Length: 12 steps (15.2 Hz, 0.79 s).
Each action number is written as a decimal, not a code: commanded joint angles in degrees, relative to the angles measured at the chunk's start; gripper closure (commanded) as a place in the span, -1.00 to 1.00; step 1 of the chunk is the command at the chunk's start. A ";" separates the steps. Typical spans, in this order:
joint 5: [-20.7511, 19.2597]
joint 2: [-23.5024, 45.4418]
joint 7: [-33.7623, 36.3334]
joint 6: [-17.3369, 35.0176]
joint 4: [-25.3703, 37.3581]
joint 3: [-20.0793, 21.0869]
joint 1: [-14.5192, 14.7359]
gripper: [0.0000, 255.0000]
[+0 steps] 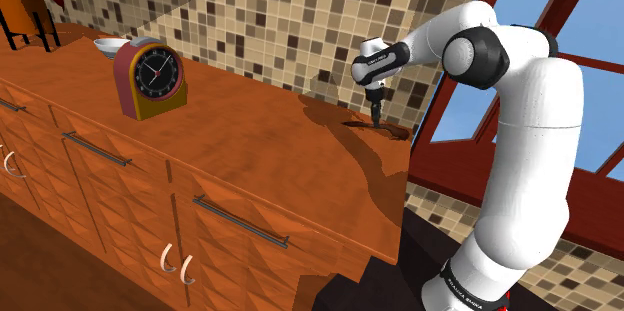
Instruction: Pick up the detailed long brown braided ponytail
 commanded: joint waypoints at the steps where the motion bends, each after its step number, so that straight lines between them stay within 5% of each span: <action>1: 0.20 2.26 -0.99 0.47 1.70 0.14 -0.52 -1.00; 9: 0.50 4.53 -0.12 4.49 -0.22 0.41 -0.84 -1.00; 10: 0.49 4.50 -0.10 4.52 -0.30 0.41 -0.82 1.00; 12: 0.50 4.51 -0.19 4.45 -0.19 0.39 -0.87 1.00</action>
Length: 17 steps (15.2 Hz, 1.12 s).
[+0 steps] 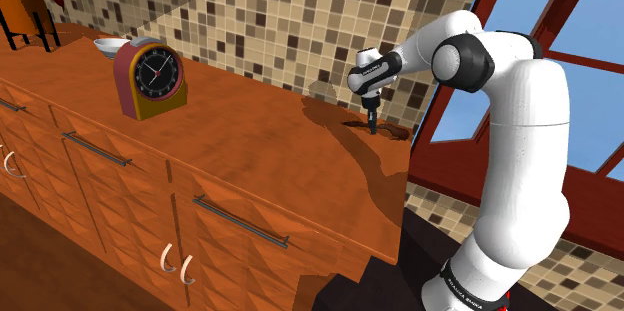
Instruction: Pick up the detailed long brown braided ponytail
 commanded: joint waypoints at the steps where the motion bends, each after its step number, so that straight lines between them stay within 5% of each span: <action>1: -0.03 0.51 -0.03 0.31 -0.12 -0.11 -0.20 1.00; 17: -0.51 -2.91 -1.21 -5.77 2.77 -0.46 0.35 1.00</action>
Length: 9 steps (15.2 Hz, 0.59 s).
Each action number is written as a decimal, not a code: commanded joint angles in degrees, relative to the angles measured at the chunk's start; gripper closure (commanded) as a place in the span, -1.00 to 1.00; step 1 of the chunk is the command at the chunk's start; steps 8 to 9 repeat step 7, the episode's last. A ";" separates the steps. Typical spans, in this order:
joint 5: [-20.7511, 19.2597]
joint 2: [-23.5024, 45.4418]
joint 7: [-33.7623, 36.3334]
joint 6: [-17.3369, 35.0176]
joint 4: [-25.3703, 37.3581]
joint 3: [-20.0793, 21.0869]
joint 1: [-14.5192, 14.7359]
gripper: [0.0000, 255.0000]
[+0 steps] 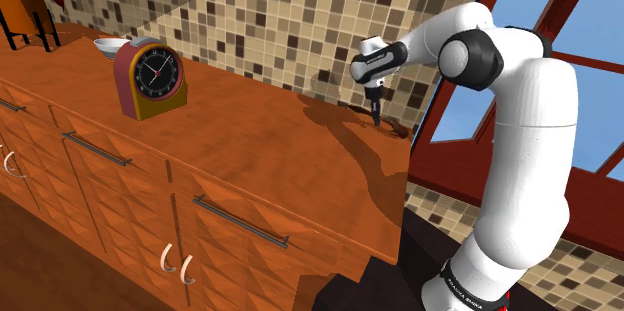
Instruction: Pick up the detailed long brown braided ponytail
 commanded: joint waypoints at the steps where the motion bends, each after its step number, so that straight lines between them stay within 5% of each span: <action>1: -0.10 -0.57 -0.25 -1.11 0.58 -0.07 0.07 1.00; 9: -0.22 -1.60 -0.87 -3.79 2.34 -0.19 0.20 1.00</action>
